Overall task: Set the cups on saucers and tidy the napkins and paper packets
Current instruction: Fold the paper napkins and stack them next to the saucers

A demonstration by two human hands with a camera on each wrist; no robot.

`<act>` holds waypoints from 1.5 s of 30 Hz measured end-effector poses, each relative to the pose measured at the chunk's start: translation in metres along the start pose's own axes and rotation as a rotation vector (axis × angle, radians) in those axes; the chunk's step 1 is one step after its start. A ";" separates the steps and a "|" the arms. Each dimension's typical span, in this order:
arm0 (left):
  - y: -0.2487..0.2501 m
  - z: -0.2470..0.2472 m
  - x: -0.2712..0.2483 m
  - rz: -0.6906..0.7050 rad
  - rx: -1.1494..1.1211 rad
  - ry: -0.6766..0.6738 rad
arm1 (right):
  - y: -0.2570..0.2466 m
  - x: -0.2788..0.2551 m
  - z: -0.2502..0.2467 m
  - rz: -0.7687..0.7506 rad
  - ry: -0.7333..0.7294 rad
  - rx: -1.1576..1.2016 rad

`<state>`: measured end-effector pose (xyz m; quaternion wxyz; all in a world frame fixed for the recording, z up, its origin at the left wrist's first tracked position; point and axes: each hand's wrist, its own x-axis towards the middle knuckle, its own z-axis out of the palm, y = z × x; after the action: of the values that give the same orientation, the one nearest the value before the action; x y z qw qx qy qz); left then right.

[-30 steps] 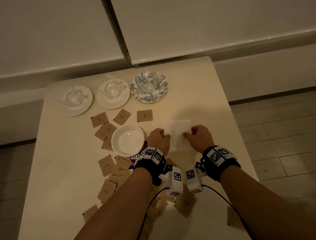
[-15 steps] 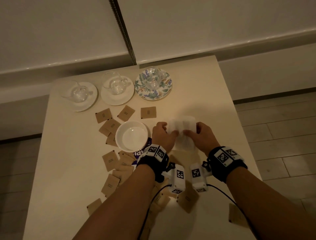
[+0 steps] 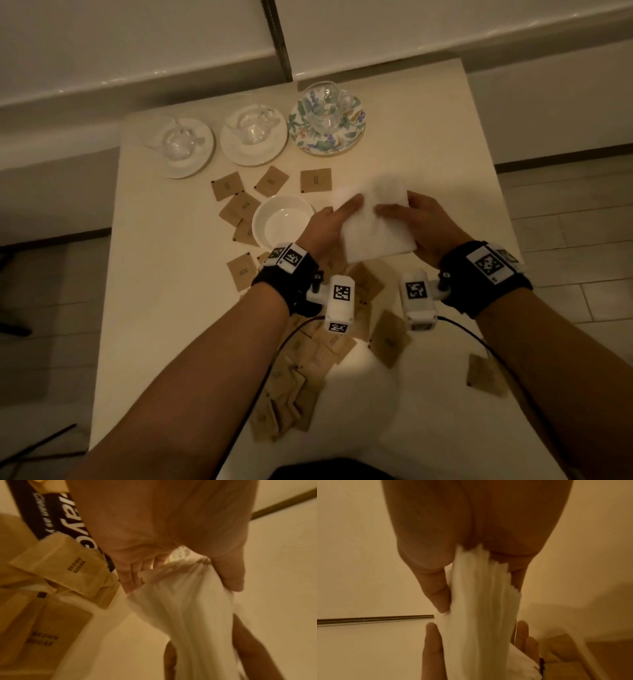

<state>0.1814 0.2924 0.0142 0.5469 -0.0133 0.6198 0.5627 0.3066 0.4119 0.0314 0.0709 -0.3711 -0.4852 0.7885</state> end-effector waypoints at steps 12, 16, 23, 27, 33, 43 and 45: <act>-0.006 -0.002 0.010 0.158 0.325 0.176 | 0.017 0.013 -0.021 0.027 0.136 -0.262; 0.000 0.011 0.022 0.154 0.328 0.192 | 0.017 0.023 -0.032 -0.009 0.180 -0.269; 0.018 0.026 0.064 0.190 0.715 0.324 | -0.016 0.070 -0.062 -0.099 0.286 -0.346; 0.006 0.035 0.070 0.211 1.416 0.262 | -0.060 0.113 -0.073 -0.132 0.312 -0.470; 0.036 0.042 0.081 0.153 1.614 0.101 | -0.110 0.170 -0.067 -0.189 0.255 -0.378; 0.086 0.038 0.104 0.159 1.816 -0.107 | -0.095 0.219 -0.072 -0.094 0.389 -1.011; 0.084 0.036 0.106 0.180 1.822 -0.110 | -0.095 0.222 -0.071 -0.094 0.415 -1.110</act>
<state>0.1096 0.4126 0.0069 0.3286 0.4982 0.7957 -0.1035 0.1703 0.6166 -0.0234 -0.0054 -0.4771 -0.8169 0.3241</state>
